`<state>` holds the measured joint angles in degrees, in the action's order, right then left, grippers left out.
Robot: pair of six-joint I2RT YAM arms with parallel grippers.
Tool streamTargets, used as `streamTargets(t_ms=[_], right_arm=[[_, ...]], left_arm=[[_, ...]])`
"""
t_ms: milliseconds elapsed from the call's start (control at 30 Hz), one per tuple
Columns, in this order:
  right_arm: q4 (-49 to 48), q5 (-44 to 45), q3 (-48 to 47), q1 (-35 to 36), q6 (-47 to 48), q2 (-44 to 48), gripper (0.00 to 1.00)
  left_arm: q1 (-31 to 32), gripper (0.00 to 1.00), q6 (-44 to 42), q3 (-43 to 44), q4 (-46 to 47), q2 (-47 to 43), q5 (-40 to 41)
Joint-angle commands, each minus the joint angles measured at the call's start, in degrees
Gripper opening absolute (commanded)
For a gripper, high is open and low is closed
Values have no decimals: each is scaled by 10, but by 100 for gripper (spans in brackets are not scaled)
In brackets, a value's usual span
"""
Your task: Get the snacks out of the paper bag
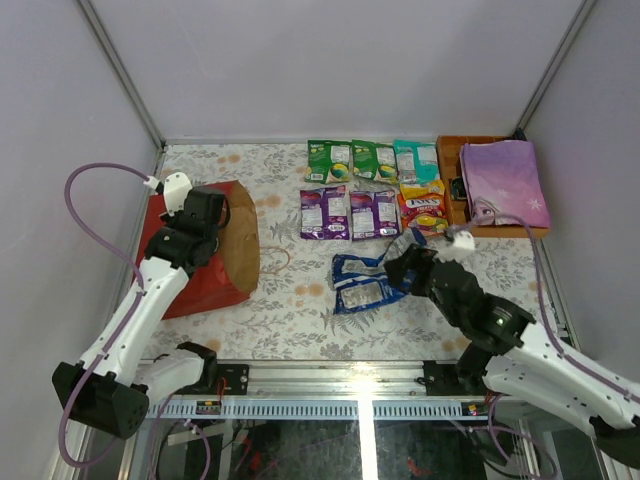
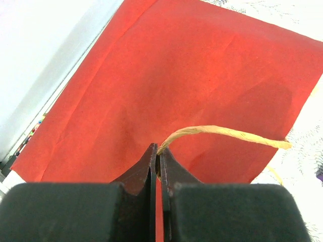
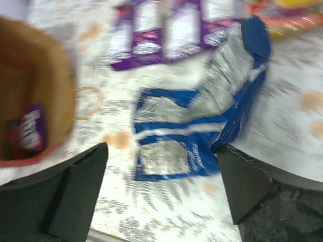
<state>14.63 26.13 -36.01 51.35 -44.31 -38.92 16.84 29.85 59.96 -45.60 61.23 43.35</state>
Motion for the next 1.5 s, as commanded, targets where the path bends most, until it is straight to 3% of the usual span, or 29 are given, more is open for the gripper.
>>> streamTargets(t_ms=[0,67,167,367,467,567,700,867,967,1133,1333,1467], right_arm=[[234,189,2,1,-190,90,100],[222,220,-31,1,-151,90,100],[169,243,-92,2,-48,14,100],[96,157,-214,3,86,-273,100],[4,90,-226,-4,147,-356,99],[-69,-91,-187,-78,131,-400,91],[-136,-192,-83,-141,83,-415,85],[-191,-250,49,-245,45,-406,87],[-219,-259,95,-305,37,-418,93],[-173,-266,69,-358,48,-419,100],[-83,-224,-27,-366,119,-282,99],[-47,-268,-58,-432,140,-262,99]], left_arm=[[-3,0,-6,4,25,-11,-12],[-3,0,-8,5,26,-10,-18],[-3,0,-11,5,27,-10,-25],[-3,0,-15,-1,28,-11,-27],[-3,0,-19,-2,32,-10,-32],[-3,0,-22,-3,34,-5,-32],[-3,0,-24,-5,35,-1,-32],[-4,0,-26,-6,36,7,-37],[-4,0,-27,-5,36,14,-41],[-4,0,-29,-5,37,25,-42],[-4,0,-30,-4,36,38,-43],[-4,0,-32,-2,36,40,-49]])
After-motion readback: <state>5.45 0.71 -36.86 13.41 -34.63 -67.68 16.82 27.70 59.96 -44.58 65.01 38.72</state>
